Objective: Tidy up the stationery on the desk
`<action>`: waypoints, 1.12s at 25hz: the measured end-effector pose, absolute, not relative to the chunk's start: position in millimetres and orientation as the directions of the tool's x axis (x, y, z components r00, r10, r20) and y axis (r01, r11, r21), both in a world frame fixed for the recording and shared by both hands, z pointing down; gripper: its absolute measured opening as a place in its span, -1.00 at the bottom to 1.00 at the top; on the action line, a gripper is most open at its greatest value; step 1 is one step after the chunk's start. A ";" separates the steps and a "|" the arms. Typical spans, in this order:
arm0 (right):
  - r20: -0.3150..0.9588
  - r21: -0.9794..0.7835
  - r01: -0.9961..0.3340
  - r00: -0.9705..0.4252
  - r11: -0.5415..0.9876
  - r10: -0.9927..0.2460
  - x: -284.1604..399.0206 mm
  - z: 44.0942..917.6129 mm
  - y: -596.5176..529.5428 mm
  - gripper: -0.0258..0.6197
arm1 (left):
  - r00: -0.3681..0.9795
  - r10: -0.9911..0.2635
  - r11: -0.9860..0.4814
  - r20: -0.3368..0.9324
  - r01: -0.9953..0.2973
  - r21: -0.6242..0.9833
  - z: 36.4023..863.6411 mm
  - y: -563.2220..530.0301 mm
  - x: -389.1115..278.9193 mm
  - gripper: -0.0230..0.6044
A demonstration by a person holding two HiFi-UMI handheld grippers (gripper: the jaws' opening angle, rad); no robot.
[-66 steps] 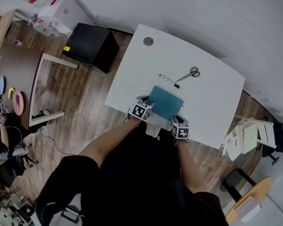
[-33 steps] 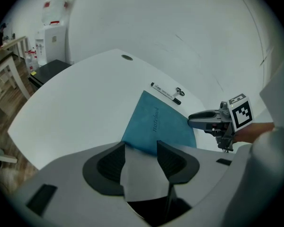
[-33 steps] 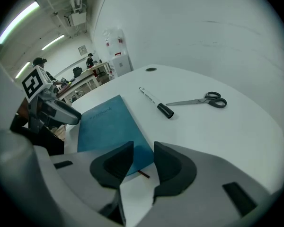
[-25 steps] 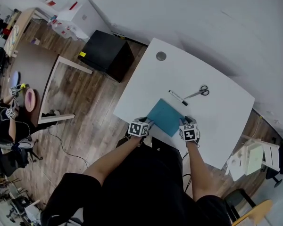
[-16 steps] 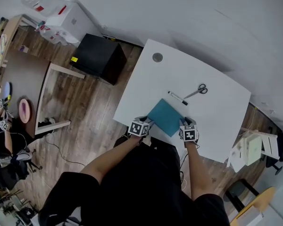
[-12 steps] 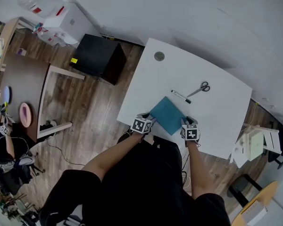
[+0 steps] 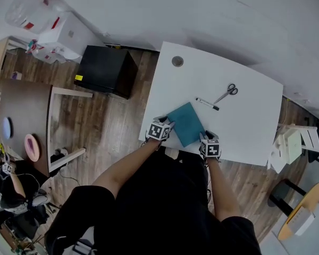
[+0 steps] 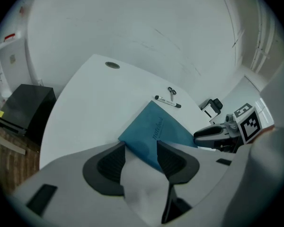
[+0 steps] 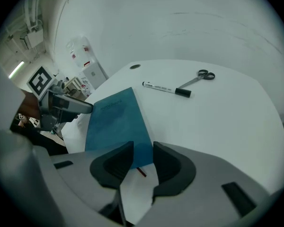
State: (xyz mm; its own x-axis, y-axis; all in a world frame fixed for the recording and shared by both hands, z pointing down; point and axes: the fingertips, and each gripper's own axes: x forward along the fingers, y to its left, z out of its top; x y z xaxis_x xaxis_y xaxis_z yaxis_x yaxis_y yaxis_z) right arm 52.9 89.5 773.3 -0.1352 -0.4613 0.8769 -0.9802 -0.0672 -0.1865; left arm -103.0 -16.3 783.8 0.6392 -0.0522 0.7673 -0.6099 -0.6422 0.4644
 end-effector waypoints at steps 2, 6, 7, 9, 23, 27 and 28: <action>0.878 -0.200 -0.977 -0.146 -0.073 -0.457 38.5 773.1 90.3 -0.51 | 0.643 -0.055 -0.663 0.764 -0.596 0.454 775.6 -29.9 -104.7 -0.29; 0.876 -0.216 -0.973 -0.153 -0.087 -0.456 15.8 773.2 84.4 -0.51 | 0.651 -0.052 -0.692 0.757 -0.570 0.443 779.4 -53.0 -108.4 -0.29; 0.876 -0.225 -0.970 -0.161 -0.090 -0.454 10.4 773.3 82.7 -0.51 | 0.653 -0.051 -0.692 0.756 -0.569 0.445 782.7 -57.5 -109.4 -0.29; 0.873 -0.251 -0.963 -0.182 -0.097 -0.452 -0.6 773.2 80.2 -0.51 | 0.658 -0.051 -0.694 0.751 -0.564 0.447 784.1 -66.3 -110.2 -0.29; 0.849 -0.317 -0.935 -0.205 -0.159 -0.487 -63.6 775.7 63.6 -0.51 | 0.689 0.010 -0.734 0.725 -0.487 0.473 775.7 -71.1 -128.4 -0.29; 0.849 -0.295 -0.948 -0.203 -0.120 -0.488 -78.8 777.3 57.2 -0.51 | 0.691 0.023 -0.737 0.722 -0.476 0.479 775.4 -67.0 -136.4 -0.29; 0.847 -0.296 -0.948 -0.203 -0.119 -0.492 -81.1 777.6 55.1 -0.51 | 0.691 0.022 -0.741 0.723 -0.475 0.475 774.9 -66.4 -138.0 -0.29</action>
State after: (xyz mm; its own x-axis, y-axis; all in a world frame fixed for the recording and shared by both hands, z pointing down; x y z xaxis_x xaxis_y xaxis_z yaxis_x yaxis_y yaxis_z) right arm -81.1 55.1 777.6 -0.2029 -0.4917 0.8468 -0.9477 -0.1189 -0.2961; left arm -138.0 -66.4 774.9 0.6906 0.0216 0.7229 -0.4745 -0.7408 0.4754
